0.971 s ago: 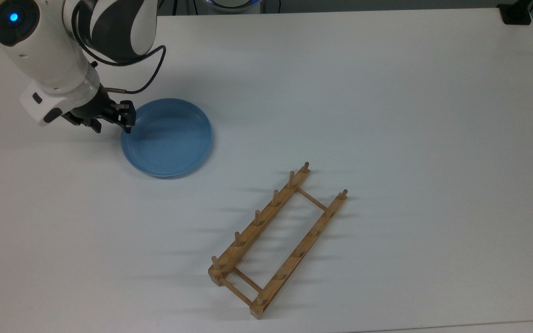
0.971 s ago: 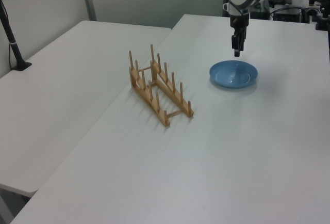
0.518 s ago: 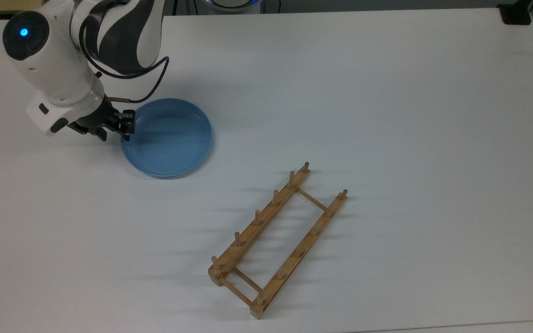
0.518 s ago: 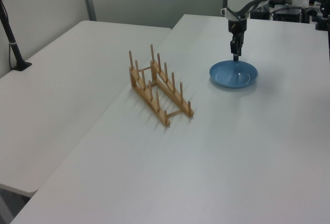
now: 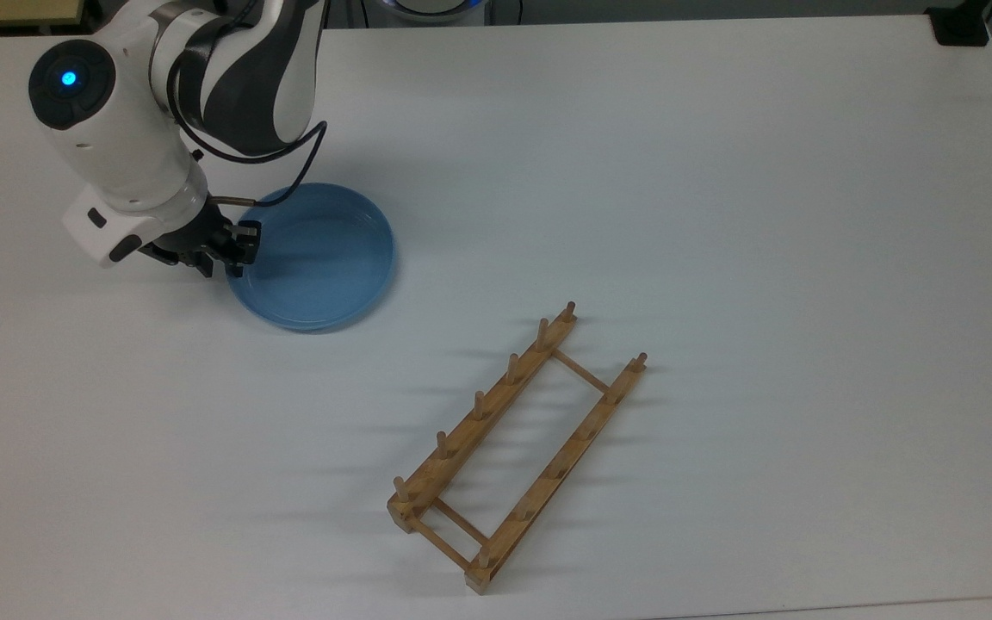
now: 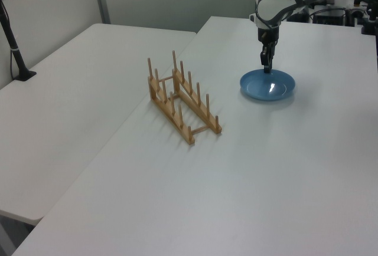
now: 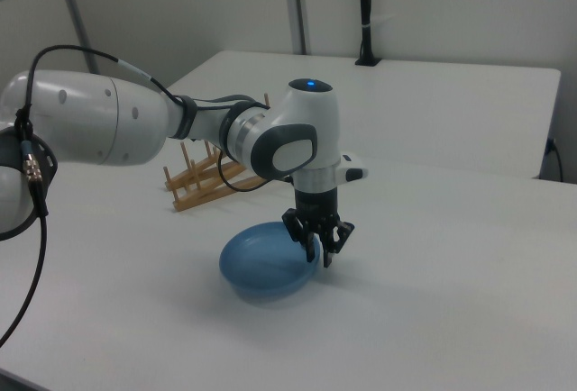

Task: Place plate in plate rack
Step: 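Close the gripper on the blue plate's rim, then lift the blue plate by its rim and tilt it upright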

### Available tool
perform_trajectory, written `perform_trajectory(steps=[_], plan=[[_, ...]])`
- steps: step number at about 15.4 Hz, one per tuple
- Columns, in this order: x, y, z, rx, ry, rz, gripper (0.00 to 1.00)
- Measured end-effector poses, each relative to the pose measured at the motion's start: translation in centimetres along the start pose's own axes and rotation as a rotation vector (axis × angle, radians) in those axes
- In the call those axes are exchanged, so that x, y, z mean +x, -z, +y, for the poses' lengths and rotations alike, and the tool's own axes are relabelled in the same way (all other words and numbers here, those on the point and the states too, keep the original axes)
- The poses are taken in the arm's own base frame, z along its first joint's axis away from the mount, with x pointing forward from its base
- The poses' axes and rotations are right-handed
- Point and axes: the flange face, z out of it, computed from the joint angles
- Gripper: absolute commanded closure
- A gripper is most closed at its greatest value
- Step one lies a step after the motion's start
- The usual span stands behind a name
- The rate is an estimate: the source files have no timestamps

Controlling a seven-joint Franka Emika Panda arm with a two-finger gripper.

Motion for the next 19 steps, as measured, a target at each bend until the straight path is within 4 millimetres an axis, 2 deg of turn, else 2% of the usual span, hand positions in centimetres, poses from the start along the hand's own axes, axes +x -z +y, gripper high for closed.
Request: perform_trajectory(steps=[3, 8, 15, 17, 19], plan=[[0.3, 0.0, -0.7, 0.013, 0.002, 0.006, 0.87], [0.4, 0.0, -1.1, 0.013, 0.007, 0.007, 0.98], [0.5, 0.4, -1.1, 0.012, 0.024, 0.015, 1.0], [0.6, 1.1, -1.0, 0.008, 0.047, 0.027, 1.0], [0.5, 2.9, -0.5, -0.002, 0.086, 0.055, 1.0]])
